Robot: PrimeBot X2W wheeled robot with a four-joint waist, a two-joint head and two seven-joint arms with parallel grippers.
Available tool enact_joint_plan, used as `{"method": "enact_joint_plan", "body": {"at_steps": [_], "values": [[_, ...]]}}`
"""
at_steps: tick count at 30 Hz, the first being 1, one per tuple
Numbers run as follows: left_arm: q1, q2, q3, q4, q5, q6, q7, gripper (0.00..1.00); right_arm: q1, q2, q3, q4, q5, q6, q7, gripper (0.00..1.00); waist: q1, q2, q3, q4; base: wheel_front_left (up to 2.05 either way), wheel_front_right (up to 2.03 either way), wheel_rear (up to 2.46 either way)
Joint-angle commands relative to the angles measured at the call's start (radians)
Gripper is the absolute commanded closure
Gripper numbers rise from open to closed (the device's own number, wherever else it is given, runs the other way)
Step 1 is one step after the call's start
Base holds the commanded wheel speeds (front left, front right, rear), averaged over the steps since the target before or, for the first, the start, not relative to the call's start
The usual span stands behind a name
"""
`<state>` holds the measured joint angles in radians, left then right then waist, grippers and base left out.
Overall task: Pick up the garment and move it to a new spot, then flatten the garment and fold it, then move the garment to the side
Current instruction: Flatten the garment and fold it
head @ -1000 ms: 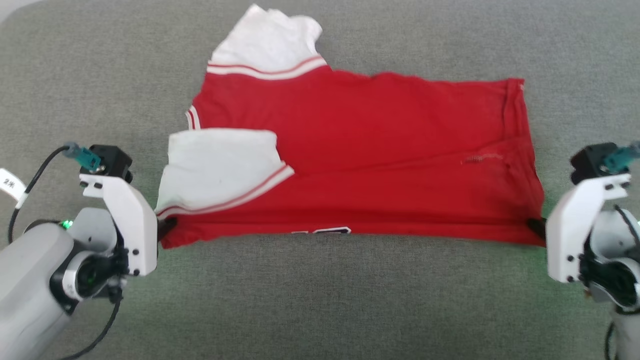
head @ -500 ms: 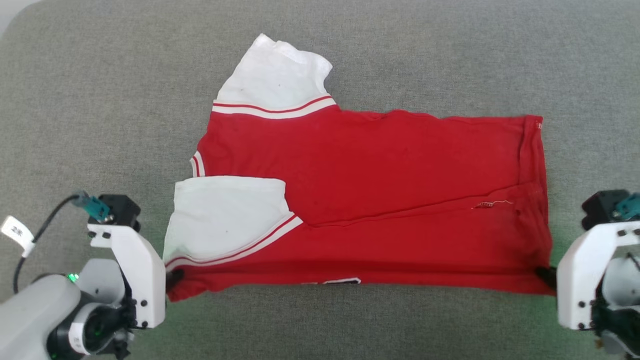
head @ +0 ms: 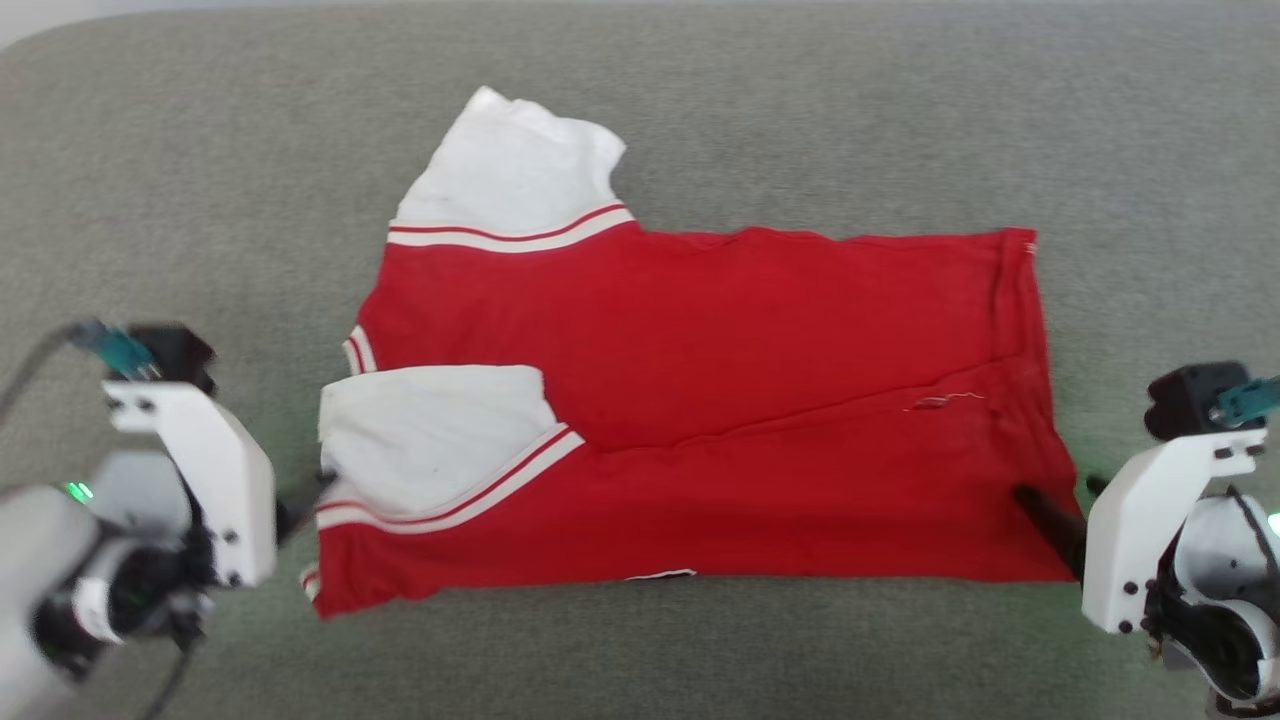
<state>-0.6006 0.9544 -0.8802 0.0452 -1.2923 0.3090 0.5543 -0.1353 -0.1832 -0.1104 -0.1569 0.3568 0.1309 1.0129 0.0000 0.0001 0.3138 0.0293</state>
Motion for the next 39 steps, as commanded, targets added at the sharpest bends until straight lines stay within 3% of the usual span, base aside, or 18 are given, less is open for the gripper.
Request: {"method": "enact_joint_plan", "body": {"at_steps": [1, 4, 10, 21, 29, 39], "values": [[-0.019, 0.01, 0.008, -0.01, 0.012, 0.006, 0.005, 0.0, -0.008, 0.006, -0.002, -0.011, 0.003, 0.0, -0.018, 0.0, 0.0, -0.0001, -0.002, -0.015, 0.0, 0.0, 0.0], [-0.068, 0.045, 0.027, -0.034, 0.037, 0.0, 0.016, 0.0, -0.02, 0.017, -0.004, -0.064, -0.003, 0.0, -0.11, 0.0, 0.0, -0.0001, 0.001, -0.042, 0.0, 0.0, 0.0], [-0.199, 0.05, 0.064, 0.001, 0.083, -0.058, 0.019, 0.0, -0.044, 0.05, 0.025, -0.135, -0.03, 0.0, -0.367, 0.0, 0.0, -0.0001, 0.026, -0.116, 0.0, 0.0, 0.0], [-0.436, -0.022, 0.073, 0.299, 0.19, -0.24, -0.018, 0.0, -0.124, 0.101, 0.118, -0.068, -0.139, 0.0, -0.782, 0.0, 0.0, -0.0001, 0.104, -0.276, 0.0, 0.0, 0.0], [-0.527, -0.064, 0.084, 0.536, 0.182, -0.32, -0.012, 0.0, -0.139, 0.12, 0.156, -0.01, -0.123, 0.0, -0.87, 0.0, 0.0, -0.0001, 0.166, -0.363, 0.0, 0.0, 0.0], [-0.578, -0.138, 0.062, 0.741, 0.17, -0.341, 0.067, 0.0, -0.179, 0.12, 0.213, 0.038, -0.085, 0.0, -0.806, 0.0, 0.0, -0.0001, 0.218, -0.374, 0.0, 0.0, 0.0]]}}
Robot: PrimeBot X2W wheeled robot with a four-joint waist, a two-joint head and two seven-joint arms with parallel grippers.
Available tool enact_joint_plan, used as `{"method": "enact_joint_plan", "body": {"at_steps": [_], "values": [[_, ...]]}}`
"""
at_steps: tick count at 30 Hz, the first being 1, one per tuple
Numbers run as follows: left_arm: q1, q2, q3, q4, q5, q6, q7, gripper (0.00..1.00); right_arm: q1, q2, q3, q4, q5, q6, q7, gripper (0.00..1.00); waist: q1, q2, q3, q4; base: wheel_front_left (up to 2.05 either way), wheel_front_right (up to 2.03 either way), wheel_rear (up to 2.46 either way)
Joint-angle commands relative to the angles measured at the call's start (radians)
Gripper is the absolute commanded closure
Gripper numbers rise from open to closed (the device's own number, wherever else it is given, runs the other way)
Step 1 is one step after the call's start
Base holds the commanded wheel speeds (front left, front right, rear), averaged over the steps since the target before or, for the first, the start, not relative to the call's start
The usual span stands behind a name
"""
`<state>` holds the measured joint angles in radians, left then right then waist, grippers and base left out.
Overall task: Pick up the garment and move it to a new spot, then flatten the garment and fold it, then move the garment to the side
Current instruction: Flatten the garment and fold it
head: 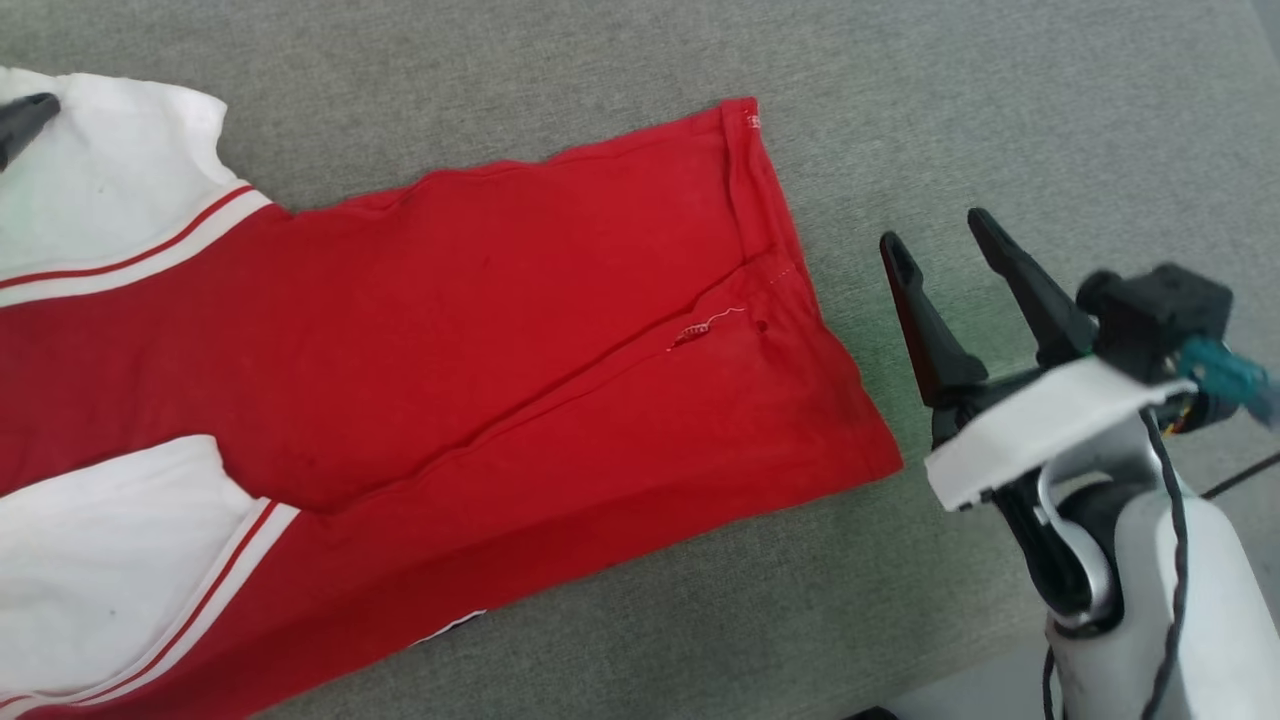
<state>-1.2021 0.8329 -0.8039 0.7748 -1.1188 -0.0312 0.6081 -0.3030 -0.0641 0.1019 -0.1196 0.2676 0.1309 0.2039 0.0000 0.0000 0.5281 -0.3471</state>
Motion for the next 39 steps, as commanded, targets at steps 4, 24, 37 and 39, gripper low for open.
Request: {"method": "enact_joint_plan", "body": {"at_steps": [4, 24, 37, 39], "values": [[0.013, -0.061, -0.041, 0.07, -0.007, 0.003, 0.086, 1.0, -0.068, 0.004, 0.018, 0.042, 0.009, 0.0, 0.083, 0.0, 0.0, 0.0, 0.017, 0.02, 0.0, 0.0, 0.0], [-0.127, -0.219, -0.072, 0.199, 0.035, -0.076, 0.018, 1.0, -0.584, -0.088, 0.172, 0.537, 0.113, 0.0, 0.653, 0.0, 0.0, 0.0, 0.039, 0.128, 0.0, 0.0, 0.0], [-0.156, -0.255, -0.078, 0.245, 0.013, -0.092, 0.021, 1.0, -0.649, -0.114, 0.193, 0.619, 0.159, 0.0, 0.754, 1.0, 0.0, 0.0, -0.021, 0.185, 0.0, 0.0, 0.0], [-0.164, -0.264, -0.083, 0.25, 0.011, -0.091, 0.043, 1.0, -0.643, -0.133, 0.198, 0.605, 0.163, 0.0, 0.748, 1.0, 0.0, 0.0, -0.04, 0.196, 0.0, 0.0, 0.0]]}}
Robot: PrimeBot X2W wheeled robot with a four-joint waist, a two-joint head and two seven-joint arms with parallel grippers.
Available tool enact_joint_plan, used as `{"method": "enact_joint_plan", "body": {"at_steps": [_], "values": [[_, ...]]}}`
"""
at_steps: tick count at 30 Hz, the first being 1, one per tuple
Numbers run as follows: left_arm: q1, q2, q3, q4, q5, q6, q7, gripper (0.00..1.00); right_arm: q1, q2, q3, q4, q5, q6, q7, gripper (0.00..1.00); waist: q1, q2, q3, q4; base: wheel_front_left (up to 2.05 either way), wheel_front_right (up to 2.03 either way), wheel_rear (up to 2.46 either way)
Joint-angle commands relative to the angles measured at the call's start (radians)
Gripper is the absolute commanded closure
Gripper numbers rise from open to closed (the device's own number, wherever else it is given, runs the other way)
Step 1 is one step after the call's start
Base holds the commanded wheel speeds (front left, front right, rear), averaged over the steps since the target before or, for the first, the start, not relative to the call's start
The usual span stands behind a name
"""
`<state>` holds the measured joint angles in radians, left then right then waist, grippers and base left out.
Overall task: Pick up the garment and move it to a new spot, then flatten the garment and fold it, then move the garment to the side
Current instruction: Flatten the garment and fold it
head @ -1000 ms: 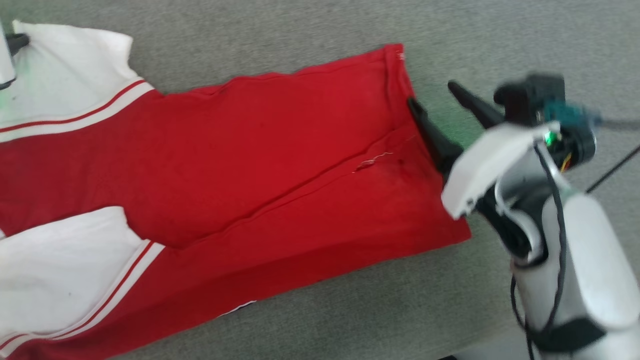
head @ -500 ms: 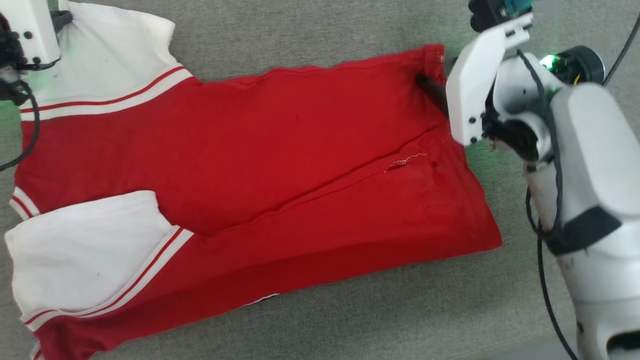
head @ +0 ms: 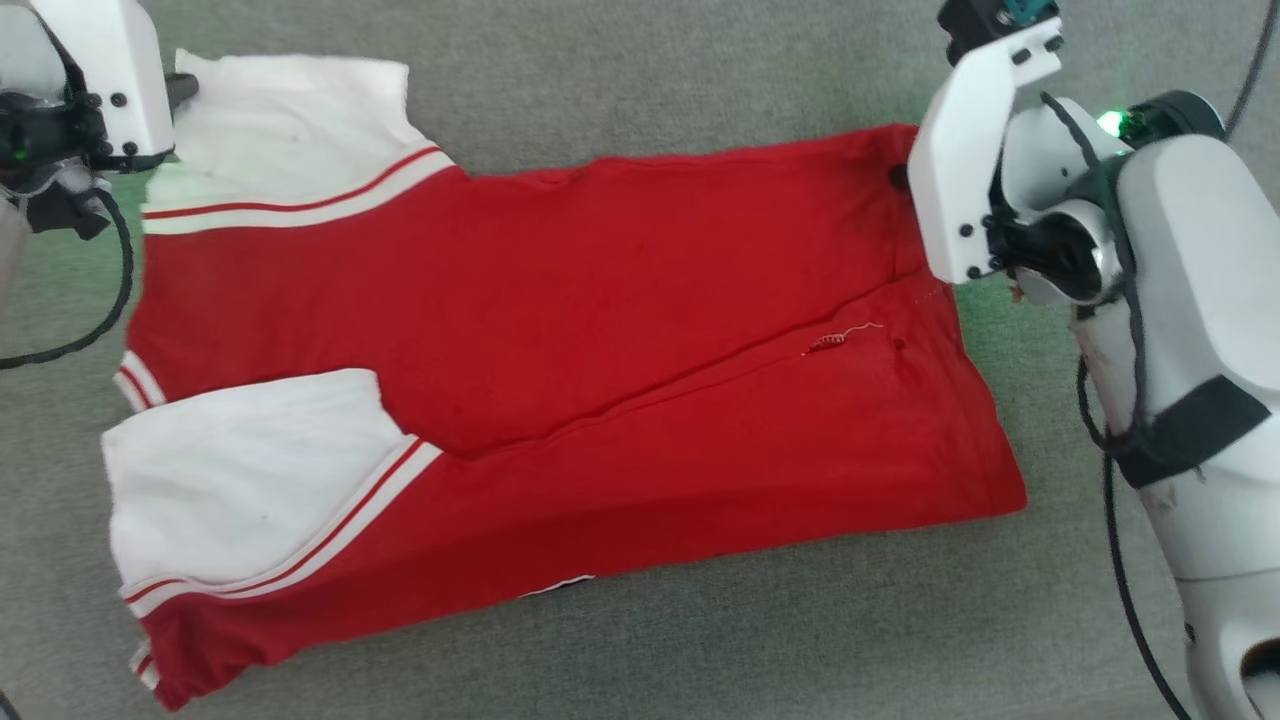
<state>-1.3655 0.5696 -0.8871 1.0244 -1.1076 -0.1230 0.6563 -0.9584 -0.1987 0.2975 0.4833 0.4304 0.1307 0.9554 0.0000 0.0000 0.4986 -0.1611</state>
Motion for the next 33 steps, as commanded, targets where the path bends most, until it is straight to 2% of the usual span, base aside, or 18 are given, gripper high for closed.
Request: {"method": "enact_joint_plan", "body": {"at_steps": [1, 9, 17, 24, 29, 33], "values": [[-0.003, -0.006, -0.004, -0.002, 0.002, 0.001, 0.004, 1.0, 0.015, -0.005, 0.003, -0.006, 0.003, 0.0, -0.007, 1.0, 0.0, 0.0, -0.02, 0.016, 0.0, 0.0, 0.0], [0.036, -0.023, -0.031, -0.06, 0.007, 0.012, 0.051, 1.0, 0.103, -0.089, 0.006, -0.117, 0.042, 0.0, -0.001, 1.0, 0.0, 0.0, -0.112, 0.066, 0.0, 0.0, 0.0], [0.122, 0.018, -0.046, -0.224, -0.013, 0.071, 0.115, 1.0, 0.221, -0.159, -0.028, -0.281, 0.073, 0.0, 0.044, 1.0, 0.0, 0.0, -0.19, 0.11, 0.0, 0.0, 0.0], [0.235, 0.115, -0.051, -0.502, -0.037, 0.18, 0.175, 1.0, 0.342, -0.196, -0.075, -0.421, 0.085, 0.0, 0.112, 1.0, 0.0, 0.0, -0.234, 0.141, 0.0, 0.0, 0.0], [0.341, 0.202, -0.053, -0.743, -0.064, 0.299, 0.223, 1.0, 0.442, -0.208, -0.125, -0.495, 0.092, 0.0, 0.165, 1.0, 0.0, 0.0, -0.252, 0.158, 0.0, 0.0, 0.0], [0.428, 0.271, -0.048, -0.905, -0.098, 0.392, 0.243, 1.0, 0.515, -0.191, -0.158, -0.525, 0.096, 0.0, 0.195, 1.0, 0.0, 0.0, -0.252, 0.162, 0.0, 0.0, 0.0]]}}
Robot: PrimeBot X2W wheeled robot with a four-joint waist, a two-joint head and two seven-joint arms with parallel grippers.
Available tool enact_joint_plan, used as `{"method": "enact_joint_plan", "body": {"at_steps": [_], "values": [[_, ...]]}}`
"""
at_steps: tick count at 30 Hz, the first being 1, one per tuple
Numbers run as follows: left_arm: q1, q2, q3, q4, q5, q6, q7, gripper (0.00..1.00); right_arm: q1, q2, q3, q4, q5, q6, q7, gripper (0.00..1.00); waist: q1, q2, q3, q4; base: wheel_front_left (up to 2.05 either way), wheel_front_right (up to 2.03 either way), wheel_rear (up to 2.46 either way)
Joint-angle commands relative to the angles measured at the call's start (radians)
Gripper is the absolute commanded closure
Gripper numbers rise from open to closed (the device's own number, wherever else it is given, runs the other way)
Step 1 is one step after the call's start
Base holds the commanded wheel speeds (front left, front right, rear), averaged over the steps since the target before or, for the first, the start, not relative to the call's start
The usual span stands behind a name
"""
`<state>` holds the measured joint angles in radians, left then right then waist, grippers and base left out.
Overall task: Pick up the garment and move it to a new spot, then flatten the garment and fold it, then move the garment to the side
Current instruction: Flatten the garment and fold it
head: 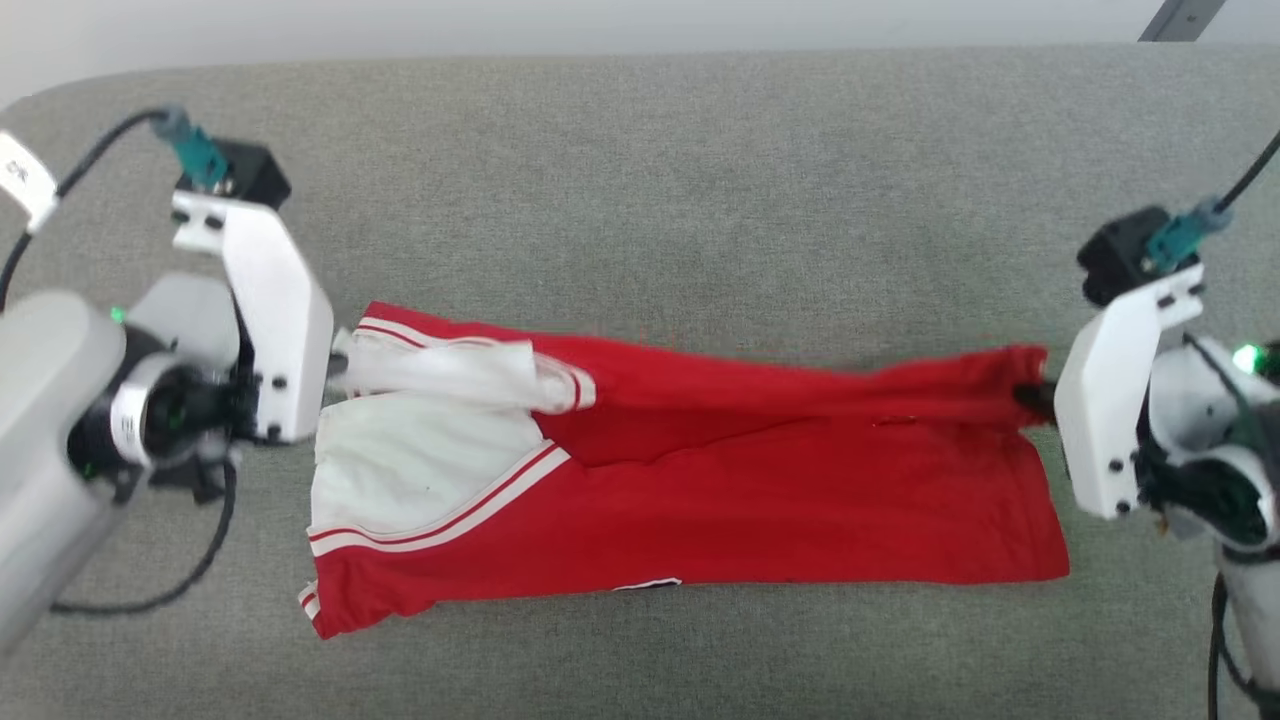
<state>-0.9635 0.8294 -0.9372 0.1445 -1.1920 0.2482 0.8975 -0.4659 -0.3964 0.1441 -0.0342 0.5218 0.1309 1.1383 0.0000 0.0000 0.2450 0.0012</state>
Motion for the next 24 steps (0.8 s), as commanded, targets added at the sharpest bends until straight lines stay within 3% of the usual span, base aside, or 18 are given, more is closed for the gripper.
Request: {"method": "enact_joint_plan", "body": {"at_steps": [1, 6, 11, 12, 13, 14, 15, 16, 24], "values": [[0.05, 0.021, 0.003, -0.053, -0.025, 0.039, 0.003, 1.0, 0.037, 0.01, -0.011, -0.01, 0.0, 0.0, 0.018, 1.0, 0.0, 0.0, 0.002, 0.001, 0.0, 0.0, 0.0], [0.158, 0.048, -0.003, -0.104, -0.063, 0.101, -0.017, 1.0, 0.084, 0.048, -0.028, 0.008, -0.013, 0.0, 0.022, 1.0, 0.0, 0.0, 0.006, -0.005, 0.0, 0.0, 0.0], [0.216, 0.026, -0.007, -0.07, -0.091, 0.092, -0.049, 1.0, 0.091, 0.074, -0.022, 0.047, -0.022, 0.0, -0.015, 1.0, 0.0, 0.0, 0.01, -0.009, 0.0, 0.0, 0.0], [0.221, 0.022, -0.006, -0.06, -0.086, 0.079, -0.065, 0.94, 0.086, 0.078, -0.015, 0.056, -0.022, 0.0, -0.03, 0.8, 0.0, 0.0, 0.009, -0.011, 0.0, 0.0, 0.0], [0.224, 0.017, 0.001, -0.045, -0.082, 0.069, -0.083, 0.64, 0.081, 0.079, -0.01, 0.066, -0.023, 0.0, -0.044, 0.29, 0.0, 0.0, 0.009, -0.012, 0.0, 0.0, 0.0], [0.228, 0.012, 0.006, -0.032, -0.081, 0.064, -0.099, 0.51, 0.077, 0.077, -0.003, 0.075, -0.025, 0.0, -0.056, 0.0, 0.0, 0.0, 0.008, -0.012, 0.0, 0.0, 0.0], [0.231, 0.007, 0.012, -0.023, -0.079, 0.059, -0.117, 0.04, 0.074, 0.074, 0.002, 0.085, -0.024, 0.0, -0.066, 0.0, 0.0, 0.0, 0.007, -0.012, 0.0, 0.0, 0.0], [0.231, 0.004, 0.02, -0.015, -0.076, 0.054, -0.139, 0.0, 0.072, 0.071, 0.007, 0.091, -0.023, 0.0, -0.075, 0.0, 0.0, 0.0, 0.005, -0.012, 0.0, 0.0, 0.0], [0.257, 0.01, 0.081, -0.021, -0.033, -0.03, -0.36, 0.0, 0.079, 0.04, -0.002, 0.107, 0.012, 0.0, -0.112, 0.0, 0.0, 0.0, -0.011, -0.008, 0.0, 0.0, 0.0]]}}
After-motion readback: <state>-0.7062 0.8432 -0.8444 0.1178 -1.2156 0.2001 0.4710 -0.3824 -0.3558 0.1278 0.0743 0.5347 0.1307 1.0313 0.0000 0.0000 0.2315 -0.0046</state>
